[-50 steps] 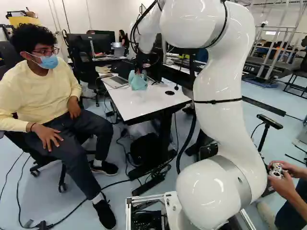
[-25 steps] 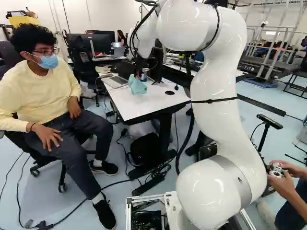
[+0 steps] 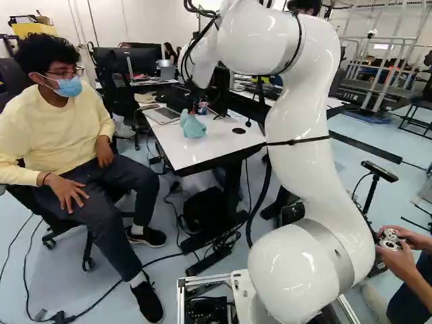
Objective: Clean the table with the green towel
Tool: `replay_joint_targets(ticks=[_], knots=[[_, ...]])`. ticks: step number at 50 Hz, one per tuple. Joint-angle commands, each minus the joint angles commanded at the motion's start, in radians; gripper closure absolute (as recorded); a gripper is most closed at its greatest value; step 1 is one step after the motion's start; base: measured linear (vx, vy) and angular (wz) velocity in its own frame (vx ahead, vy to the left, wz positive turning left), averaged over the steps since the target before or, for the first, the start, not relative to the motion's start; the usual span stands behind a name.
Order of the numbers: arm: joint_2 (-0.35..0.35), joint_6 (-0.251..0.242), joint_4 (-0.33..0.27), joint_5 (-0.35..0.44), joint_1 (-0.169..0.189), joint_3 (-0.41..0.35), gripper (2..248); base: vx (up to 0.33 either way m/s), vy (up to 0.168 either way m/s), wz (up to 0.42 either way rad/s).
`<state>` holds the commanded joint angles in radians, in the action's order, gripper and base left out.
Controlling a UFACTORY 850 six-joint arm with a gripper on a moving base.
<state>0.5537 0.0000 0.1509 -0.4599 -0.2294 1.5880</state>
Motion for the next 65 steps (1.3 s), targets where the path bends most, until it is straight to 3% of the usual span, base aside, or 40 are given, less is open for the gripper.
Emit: replay_joint_targets(ticks=[25,65], knots=[[0.016,0.0,0.0,0.043,-0.005,-0.044,206,0.0,0.0,0.0],[0.089,0.0,0.0,0.085,-0.005,-0.032,206,0.0,0.0,0.0]])
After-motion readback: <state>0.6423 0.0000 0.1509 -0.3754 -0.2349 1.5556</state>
